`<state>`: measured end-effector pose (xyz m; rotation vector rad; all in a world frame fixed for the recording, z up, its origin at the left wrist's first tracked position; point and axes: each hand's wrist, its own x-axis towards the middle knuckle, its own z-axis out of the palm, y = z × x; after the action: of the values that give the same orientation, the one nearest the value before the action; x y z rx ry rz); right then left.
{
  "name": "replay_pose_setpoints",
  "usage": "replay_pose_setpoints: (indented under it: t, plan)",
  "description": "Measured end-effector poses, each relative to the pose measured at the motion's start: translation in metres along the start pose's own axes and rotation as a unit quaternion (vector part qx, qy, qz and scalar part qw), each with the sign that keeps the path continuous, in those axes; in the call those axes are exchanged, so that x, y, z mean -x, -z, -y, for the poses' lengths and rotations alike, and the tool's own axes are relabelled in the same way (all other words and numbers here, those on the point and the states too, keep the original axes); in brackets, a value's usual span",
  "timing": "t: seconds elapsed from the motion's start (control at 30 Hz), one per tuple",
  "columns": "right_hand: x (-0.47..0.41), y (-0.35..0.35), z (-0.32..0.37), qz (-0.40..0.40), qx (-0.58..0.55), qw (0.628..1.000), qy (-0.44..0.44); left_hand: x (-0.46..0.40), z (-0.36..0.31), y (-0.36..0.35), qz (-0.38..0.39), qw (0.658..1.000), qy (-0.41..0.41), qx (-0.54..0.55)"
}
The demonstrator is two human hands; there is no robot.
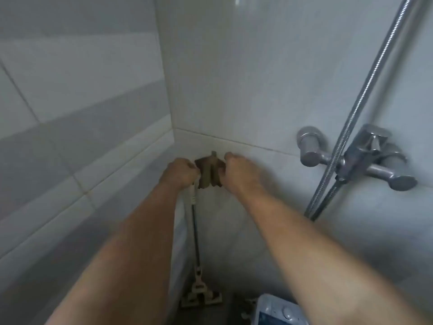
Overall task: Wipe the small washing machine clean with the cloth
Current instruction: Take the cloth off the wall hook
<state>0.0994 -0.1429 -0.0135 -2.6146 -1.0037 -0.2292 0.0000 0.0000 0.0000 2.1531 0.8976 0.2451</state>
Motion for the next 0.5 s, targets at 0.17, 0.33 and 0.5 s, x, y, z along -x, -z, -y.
replay_pose_setpoints:
  t: [0.17,0.33,0.5]
  plan:
    - [-0.005,-0.048,-0.002,-0.056,-0.093,0.994,-0.018,-0.019,0.027,-0.05,0.089,0.947,0.149,0.269]
    - [-0.01,-0.052,0.003,-0.045,-0.172,0.979,-0.098,-0.025,0.032,-0.06,0.074,0.899,0.146,0.407]
    - [-0.005,-0.029,0.018,-0.08,-0.389,0.908,-0.133,-0.013,0.03,-0.036,0.016,0.894,0.106,0.435]
